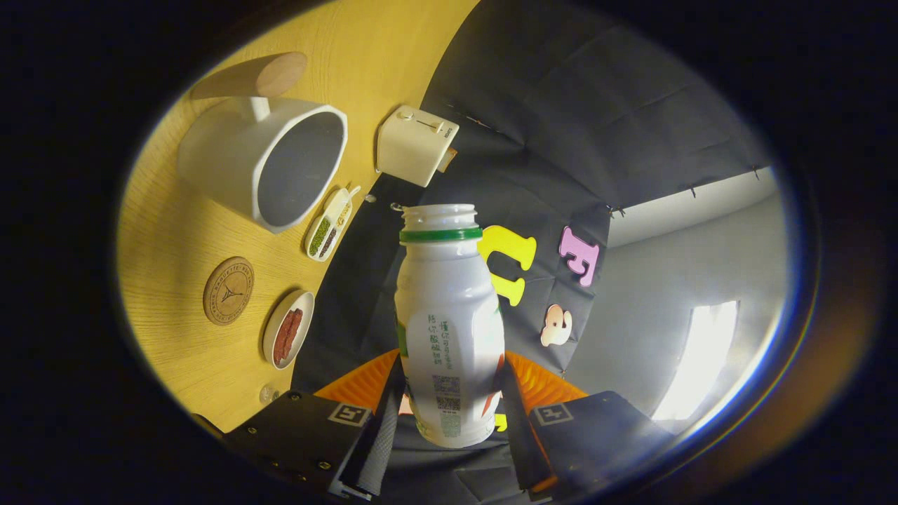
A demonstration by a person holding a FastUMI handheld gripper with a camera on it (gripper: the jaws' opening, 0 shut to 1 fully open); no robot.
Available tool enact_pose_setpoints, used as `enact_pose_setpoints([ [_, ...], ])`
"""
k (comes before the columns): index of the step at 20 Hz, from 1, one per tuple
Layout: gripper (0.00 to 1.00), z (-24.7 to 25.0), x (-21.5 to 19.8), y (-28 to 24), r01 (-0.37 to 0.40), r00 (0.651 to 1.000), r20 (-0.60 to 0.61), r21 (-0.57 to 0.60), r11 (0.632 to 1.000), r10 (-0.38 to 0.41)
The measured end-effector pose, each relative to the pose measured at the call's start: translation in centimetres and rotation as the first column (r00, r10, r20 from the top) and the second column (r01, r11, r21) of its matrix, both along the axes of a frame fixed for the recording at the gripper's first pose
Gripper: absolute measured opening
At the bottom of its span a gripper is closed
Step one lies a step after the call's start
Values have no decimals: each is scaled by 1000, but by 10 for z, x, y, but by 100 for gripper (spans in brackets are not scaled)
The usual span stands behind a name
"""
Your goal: Take the bottle from table, then pour the juice into the cup, finally place the bottle on the coaster
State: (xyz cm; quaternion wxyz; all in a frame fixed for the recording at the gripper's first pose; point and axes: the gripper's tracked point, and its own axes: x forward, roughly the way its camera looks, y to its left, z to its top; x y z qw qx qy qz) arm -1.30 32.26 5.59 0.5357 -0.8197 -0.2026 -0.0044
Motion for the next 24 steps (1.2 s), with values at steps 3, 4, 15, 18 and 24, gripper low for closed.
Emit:
enact_pose_setpoints([
  [3,69,0,-2,1,-2,1000,8,-17,1000,2],
  [4,69,0,-3,0,-4,1000,13,-23,1000,4],
  [15,69,8,-9,18,-34,993,112,-126,991,48],
  [18,69,9,-12,23,-46,989,135,-154,987,67],
  [24,69,6,-15,32,-56,982,167,-215,975,93],
])
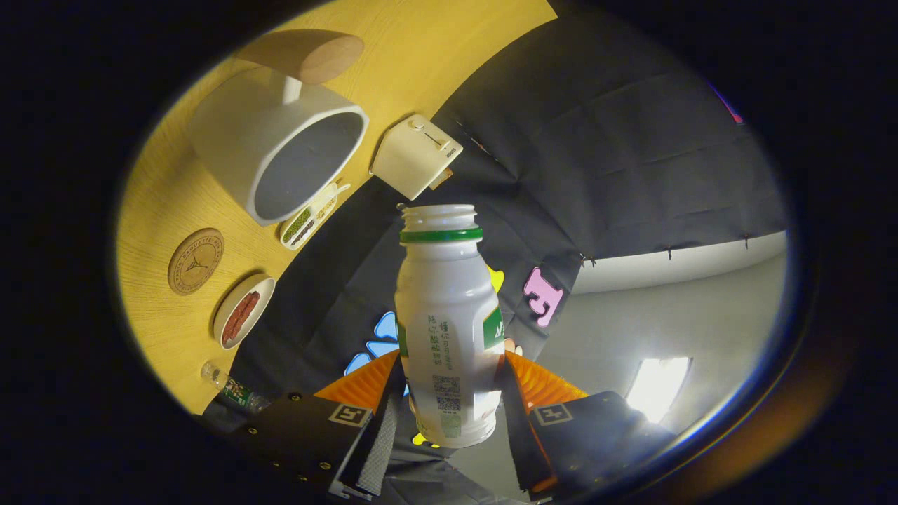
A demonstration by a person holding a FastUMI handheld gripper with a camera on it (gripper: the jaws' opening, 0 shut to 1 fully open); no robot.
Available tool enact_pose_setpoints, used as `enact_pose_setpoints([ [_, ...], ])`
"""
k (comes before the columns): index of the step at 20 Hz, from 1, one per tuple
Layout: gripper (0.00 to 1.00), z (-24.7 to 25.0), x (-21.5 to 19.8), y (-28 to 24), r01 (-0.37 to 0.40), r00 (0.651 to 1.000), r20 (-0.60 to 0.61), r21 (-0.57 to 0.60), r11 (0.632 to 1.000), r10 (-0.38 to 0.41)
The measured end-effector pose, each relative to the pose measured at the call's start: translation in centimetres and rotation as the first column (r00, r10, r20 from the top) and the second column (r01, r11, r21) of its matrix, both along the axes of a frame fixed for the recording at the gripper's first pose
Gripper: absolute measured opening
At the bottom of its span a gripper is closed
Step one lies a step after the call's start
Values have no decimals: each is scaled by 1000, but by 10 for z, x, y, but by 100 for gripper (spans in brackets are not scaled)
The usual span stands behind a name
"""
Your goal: Take the bottle from table, then pour the juice into the cup, finally place the bottle on the coaster
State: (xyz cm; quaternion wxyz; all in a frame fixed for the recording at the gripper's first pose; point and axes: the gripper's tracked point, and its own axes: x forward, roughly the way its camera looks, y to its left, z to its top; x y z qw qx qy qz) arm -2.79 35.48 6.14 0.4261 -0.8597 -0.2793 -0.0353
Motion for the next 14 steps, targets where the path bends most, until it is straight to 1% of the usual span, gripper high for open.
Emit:
enact_pose_setpoints([
  [4,69,-8,-1,-5,9,1000,1,-24,1000,-9],
  [10,69,-28,6,-23,48,998,-38,-11,999,-48],
  [14,69,-34,10,-26,55,997,-46,-10,998,-55],
])
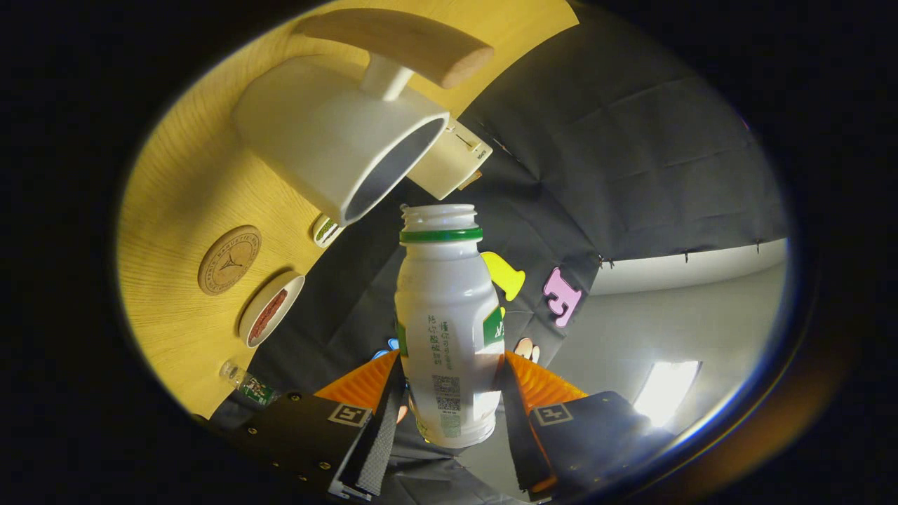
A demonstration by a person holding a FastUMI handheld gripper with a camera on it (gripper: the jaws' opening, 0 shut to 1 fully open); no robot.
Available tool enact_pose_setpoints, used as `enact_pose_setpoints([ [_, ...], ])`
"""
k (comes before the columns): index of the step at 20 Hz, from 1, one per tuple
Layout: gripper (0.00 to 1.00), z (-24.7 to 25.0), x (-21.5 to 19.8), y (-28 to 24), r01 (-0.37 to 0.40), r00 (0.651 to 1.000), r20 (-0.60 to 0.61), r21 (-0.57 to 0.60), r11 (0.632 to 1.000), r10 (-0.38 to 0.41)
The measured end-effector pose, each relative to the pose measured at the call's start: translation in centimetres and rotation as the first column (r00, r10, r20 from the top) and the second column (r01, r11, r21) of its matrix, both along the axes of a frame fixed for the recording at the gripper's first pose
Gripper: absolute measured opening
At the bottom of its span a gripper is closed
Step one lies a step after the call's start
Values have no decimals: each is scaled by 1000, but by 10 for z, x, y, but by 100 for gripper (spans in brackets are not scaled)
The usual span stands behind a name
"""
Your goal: Take the bottle from table, then pour the juice into the cup, finally place the bottle on the coaster
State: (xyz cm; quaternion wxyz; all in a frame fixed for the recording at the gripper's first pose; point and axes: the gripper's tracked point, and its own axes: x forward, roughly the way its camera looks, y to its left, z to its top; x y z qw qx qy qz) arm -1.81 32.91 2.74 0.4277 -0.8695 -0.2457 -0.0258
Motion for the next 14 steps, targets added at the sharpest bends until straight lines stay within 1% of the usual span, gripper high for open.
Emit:
enact_pose_setpoints([
  [5,69,-4,1,-1,7,1000,-12,6,1000,-7],
  [7,69,-12,3,-7,26,998,-67,61,998,-22],
  [8,69,-16,4,-10,35,994,-106,109,993,-23],
  [11,69,-26,10,-20,85,974,-225,249,965,-28],
  [13,69,-31,10,-30,126,953,-303,348,929,-16],
  [14,69,-34,11,-32,149,938,-345,405,902,0],
])
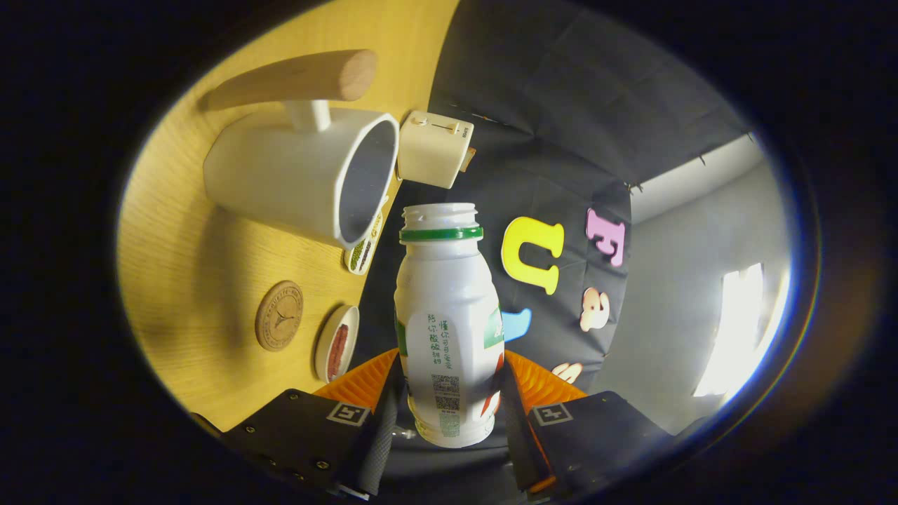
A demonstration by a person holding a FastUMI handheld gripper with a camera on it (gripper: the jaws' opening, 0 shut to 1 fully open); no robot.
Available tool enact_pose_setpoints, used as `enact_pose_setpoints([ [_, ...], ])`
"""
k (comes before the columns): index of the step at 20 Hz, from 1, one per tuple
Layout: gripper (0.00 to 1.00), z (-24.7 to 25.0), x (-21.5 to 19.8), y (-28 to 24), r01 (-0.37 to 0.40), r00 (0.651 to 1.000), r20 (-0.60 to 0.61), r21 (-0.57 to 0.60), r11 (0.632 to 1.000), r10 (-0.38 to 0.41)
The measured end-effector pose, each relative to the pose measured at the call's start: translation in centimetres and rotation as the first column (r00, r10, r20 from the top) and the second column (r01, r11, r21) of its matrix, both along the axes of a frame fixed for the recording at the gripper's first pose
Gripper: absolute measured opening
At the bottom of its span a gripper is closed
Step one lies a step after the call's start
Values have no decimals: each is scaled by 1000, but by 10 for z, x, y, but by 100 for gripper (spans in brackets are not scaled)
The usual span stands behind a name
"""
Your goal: Take the bottle from table, then pour the juice into the cup, finally place the bottle on the coaster
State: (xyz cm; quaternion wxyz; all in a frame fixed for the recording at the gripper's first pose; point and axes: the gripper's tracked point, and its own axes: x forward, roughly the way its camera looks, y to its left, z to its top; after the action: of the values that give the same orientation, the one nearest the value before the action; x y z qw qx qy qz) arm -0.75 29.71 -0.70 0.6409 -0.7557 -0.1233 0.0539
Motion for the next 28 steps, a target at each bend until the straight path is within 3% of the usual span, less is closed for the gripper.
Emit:
enact_pose_setpoints([
  [4,69,-3,0,-3,18,991,-130,235,972,13],
  [9,70,1,0,2,49,965,-250,474,879,81],
  [14,69,7,6,1,132,917,-358,686,716,174],
  [23,69,4,40,5,312,818,-440,881,356,371],
  [25,69,-4,45,6,340,798,-446,889,307,406],
  [28,69,-11,54,12,376,774,-457,889,263,439],
])
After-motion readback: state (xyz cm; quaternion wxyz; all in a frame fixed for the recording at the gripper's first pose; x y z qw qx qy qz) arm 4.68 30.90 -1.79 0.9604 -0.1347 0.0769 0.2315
